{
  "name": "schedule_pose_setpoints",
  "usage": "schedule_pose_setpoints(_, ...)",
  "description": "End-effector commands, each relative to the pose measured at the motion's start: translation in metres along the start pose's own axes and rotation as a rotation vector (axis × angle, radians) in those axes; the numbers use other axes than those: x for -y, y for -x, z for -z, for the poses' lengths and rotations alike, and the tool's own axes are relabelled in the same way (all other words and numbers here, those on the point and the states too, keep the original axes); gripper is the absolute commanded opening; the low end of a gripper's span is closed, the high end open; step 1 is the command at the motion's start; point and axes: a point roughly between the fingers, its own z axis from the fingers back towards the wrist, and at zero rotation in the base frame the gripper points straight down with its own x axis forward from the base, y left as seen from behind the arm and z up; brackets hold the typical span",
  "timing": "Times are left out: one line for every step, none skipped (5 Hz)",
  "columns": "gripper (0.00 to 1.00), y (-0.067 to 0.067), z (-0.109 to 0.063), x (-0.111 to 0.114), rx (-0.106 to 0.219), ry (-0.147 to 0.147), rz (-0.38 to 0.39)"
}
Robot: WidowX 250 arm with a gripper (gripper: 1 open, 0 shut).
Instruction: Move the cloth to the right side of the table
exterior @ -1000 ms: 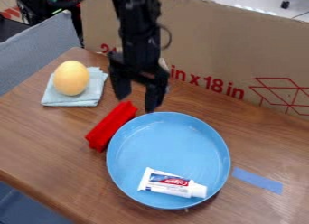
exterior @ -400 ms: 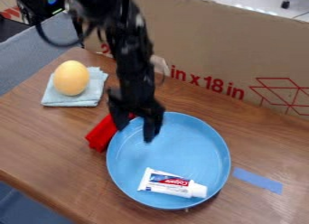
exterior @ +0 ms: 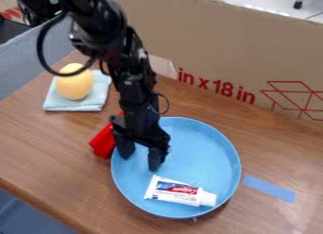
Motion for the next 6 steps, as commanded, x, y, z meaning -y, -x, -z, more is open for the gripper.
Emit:
schedule_pose_setpoints(1.00, -0.018, 0.012, -0.020, 0.037, -0.029, -0.014)
schedule_pose_setpoints(1.00, -0.055, -0.001, -0.031, 0.084, -0.032, -0.040)
schedule_pose_setpoints(1.00, -0.092, 0.002, -0.015, 0.108, -0.062, 0.010)
schedule_pose_setpoints(1.00, -0.110, -0.005, 0.036, 0.111, -0.056, 0.099)
schedule_pose_setpoints(1.00, -0.135, -0.008, 0.072, 0.131, -0.035, 0.139)
schedule_pose_setpoints(1.00, -0.151, -0.010, 0.091, 0.146, -0.016, 0.135)
